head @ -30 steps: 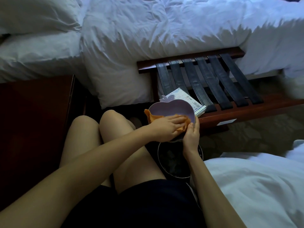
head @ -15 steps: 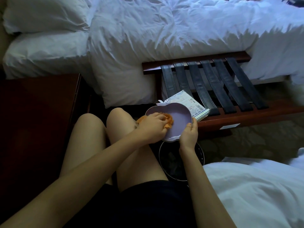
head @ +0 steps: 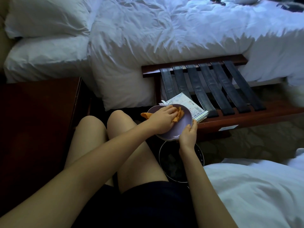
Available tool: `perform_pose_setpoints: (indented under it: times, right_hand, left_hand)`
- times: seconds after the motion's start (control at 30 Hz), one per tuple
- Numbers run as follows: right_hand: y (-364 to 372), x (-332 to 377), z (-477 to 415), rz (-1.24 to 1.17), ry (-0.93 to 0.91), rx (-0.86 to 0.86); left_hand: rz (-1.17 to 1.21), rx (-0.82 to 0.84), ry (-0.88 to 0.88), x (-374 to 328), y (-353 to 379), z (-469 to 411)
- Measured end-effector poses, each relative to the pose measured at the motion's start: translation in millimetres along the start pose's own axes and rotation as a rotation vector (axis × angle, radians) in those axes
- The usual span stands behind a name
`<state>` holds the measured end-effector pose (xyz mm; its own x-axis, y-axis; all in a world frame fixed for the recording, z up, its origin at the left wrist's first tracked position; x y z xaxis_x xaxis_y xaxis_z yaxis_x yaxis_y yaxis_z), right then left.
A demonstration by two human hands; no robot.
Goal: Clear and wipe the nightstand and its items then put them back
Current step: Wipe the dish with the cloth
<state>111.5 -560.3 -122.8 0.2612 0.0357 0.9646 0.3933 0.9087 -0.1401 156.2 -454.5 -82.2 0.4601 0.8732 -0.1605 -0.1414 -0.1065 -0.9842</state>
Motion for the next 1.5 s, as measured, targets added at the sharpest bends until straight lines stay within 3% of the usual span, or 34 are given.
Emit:
perform_pose_setpoints:
  times: [0.1,0.27,0.3,0.43,0.53,0.6,0.67,0.73,0.9,1.1,1.33,1.5]
  right_hand:
    - [1,0,-2,-0.003,0.048,-0.040]
    - [11,-4,8,0.098,0.064,0.021]
    - [12,-4,10,0.108,0.055,0.033]
    - [4,0,19,0.086,0.004,0.055]
    - [-10,8,22,0.002,-0.029,-0.007]
    - [-18,17,17,-0.052,-0.057,-0.060]
    - [-23,27,8,-0.066,-0.072,-0.076]
    - [-23,37,-2,-0.035,-0.080,-0.055]
    - [-11,61,-23,0.126,-0.122,0.036]
    - [-15,69,-45,0.272,-0.128,0.087]
    - [-21,73,-71,0.238,-0.130,-0.020]
    - [-22,73,-97,0.191,-0.014,-0.172]
  left_hand:
    - [0.003,-0.054,-0.007,13,4,27]
    - [0.337,-0.153,-0.120,36,-8,63]
    - [0.491,-0.220,-0.205,39,-11,65]
    - [1.484,-0.528,-0.755,53,-15,66]
    - [1.590,-0.741,-0.914,65,-29,61]
    - [1.561,-0.668,-0.968,70,-34,56]
    - [1.611,-0.449,-1.082,72,-30,55]
    - [1.699,-0.188,-1.082,65,-23,56]
    - [2.177,0.126,-0.696,35,-12,43]
    - [2.164,0.119,-0.587,33,-3,28]
    - [1.978,0.089,-0.791,37,11,13]
    - [1.793,-0.178,-0.976,51,18,14]
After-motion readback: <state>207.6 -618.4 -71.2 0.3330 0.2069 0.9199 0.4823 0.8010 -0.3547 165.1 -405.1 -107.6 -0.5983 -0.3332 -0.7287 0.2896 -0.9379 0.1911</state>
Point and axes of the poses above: each hand's wrist, its own z-axis away from the middle knuckle, its own y-axis out of the palm, x = y × z, the point moved 4 cm from there along -z, towards the middle knuckle, and after that the axes turned 3 degrees about -y, right-handed, at the moved point
